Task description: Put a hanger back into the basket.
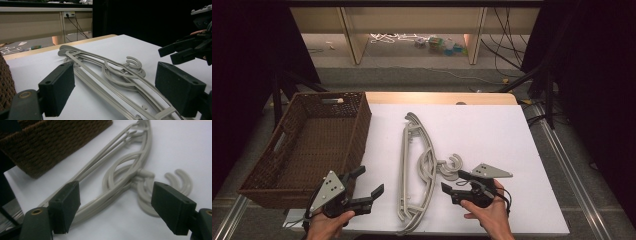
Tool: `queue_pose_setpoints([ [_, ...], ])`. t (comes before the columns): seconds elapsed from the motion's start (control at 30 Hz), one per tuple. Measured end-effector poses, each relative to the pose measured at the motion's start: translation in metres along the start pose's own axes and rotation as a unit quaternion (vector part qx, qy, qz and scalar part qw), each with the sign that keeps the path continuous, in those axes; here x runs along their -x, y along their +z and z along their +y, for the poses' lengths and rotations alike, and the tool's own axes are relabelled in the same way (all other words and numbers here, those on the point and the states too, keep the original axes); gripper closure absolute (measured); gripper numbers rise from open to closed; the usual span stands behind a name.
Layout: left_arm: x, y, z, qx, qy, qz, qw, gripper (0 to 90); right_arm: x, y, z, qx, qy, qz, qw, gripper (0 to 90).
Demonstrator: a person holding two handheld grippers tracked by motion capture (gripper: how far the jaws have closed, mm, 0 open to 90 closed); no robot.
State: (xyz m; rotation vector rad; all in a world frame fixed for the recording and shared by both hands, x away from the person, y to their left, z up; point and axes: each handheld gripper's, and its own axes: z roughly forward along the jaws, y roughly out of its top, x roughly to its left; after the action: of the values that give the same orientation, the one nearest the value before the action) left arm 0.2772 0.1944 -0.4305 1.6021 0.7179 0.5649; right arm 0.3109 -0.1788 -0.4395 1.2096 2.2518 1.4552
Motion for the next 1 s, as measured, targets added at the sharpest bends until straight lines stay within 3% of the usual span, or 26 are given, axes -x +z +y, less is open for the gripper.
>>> queue_pose_setpoints([
  [0.03,0.0,0.0,0.0,0.001,-0.001,0.0,1.0,15.9,-0.003,0.007,0.002,-0.025,-0.002,0.001,0.9997,27.4],
  [0.13,0.0,-0.001,0.0,0.0,-0.003,-0.001,1.0,15.9,-0.004,0.014,0.003,-0.024,-0.005,0.001,0.9997,31.5],
  [0.2,-0.001,-0.001,0.001,0.002,-0.001,0.0,1.0,15.9,-0.004,0.024,0.005,-0.05,-0.002,0.001,0.9987,31.5],
  [0.33,-0.001,-0.001,0.001,0.002,0.0,0.0,1.0,15.9,-0.006,0.033,0.006,-0.073,0.006,0.007,0.9973,33.1],
  [0.4,-0.001,-0.001,0.001,0.002,0.0,-0.001,1.0,15.9,-0.006,0.04,0.006,-0.089,0.01,0.014,0.9959,38.0],
  [0.43,-0.001,-0.001,0.001,0.001,0.001,-0.001,1.0,15.9,-0.006,0.05,0.005,-0.106,0.025,0.018,0.9939,38.1],
  [0.53,0.0,-0.001,0.001,0.002,0.0,-0.002,1.0,15.9,-0.004,0.057,0.005,-0.117,0.03,0.02,0.9925,38.5],
  [0.7,-0.001,-0.002,0.001,0.004,-0.002,-0.002,1.0,15.9,0.003,0.07,0.004,-0.152,0.057,0.032,0.9862,38.2],
  [0.83,-0.001,-0.002,0.001,0.002,0.0,-0.003,1.0,16.0,0.004,0.077,0.002,-0.156,0.074,0.043,0.9841,43.0],
  [1.0,0.0,-0.002,0.001,0.002,-0.002,-0.003,1.0,16.0,0.01,0.081,0.0,-0.151,0.075,0.045,0.9847,55.0],
])
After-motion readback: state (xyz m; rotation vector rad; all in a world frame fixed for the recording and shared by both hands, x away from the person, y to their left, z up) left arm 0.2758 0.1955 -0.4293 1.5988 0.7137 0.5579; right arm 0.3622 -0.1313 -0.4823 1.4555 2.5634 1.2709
